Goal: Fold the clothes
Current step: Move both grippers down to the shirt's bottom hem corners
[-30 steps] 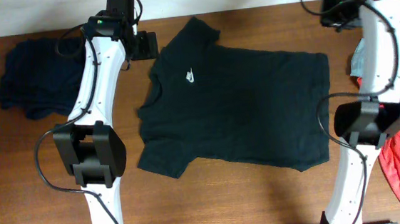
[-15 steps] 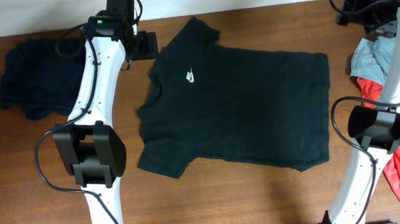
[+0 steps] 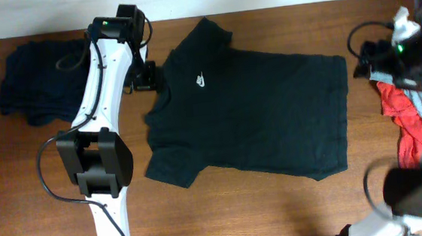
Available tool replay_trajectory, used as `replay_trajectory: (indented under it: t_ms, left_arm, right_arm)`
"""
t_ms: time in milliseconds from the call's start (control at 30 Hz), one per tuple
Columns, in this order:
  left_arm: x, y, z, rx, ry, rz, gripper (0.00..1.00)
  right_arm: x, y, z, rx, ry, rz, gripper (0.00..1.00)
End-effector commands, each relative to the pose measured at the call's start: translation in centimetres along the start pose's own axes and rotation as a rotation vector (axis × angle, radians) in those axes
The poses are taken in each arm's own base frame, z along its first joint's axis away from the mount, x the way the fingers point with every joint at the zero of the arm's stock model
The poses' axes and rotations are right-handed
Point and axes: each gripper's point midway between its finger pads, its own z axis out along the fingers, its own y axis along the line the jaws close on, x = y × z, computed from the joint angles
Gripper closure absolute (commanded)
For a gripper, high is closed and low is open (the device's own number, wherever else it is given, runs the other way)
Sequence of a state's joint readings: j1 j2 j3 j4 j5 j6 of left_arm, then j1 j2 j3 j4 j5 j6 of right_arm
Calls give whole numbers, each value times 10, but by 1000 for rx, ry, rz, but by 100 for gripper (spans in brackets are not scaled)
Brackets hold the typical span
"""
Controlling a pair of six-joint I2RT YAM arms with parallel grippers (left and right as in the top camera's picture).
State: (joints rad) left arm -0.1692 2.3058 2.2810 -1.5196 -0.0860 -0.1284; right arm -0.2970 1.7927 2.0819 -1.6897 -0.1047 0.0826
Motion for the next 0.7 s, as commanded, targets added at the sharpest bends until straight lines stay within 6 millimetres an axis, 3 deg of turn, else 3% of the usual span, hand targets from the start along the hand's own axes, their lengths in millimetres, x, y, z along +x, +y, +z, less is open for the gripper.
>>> replay_trajectory:
  t_ms: [0, 200, 333, 500, 667]
  left_arm:
    - [12, 0, -28, 13, -16, -50, 1]
    - [46, -12, -105, 42, -122, -57, 1]
    - [80, -36, -140, 63, -167, 23, 1]
    - [114, -59, -141, 73, -161, 67, 1]
    - [128, -50, -114, 66, -139, -15, 1]
  right_arm:
    - [22, 0, -14, 13, -42, 21, 4]
    - [50, 7, -7, -45, -28, 20, 3]
    - [70, 9, 24, -85, 37, 28, 3]
    - [103, 6, 78, -102, 153, 47, 3]
    - [133, 9, 123, -156, 244, 68, 3]
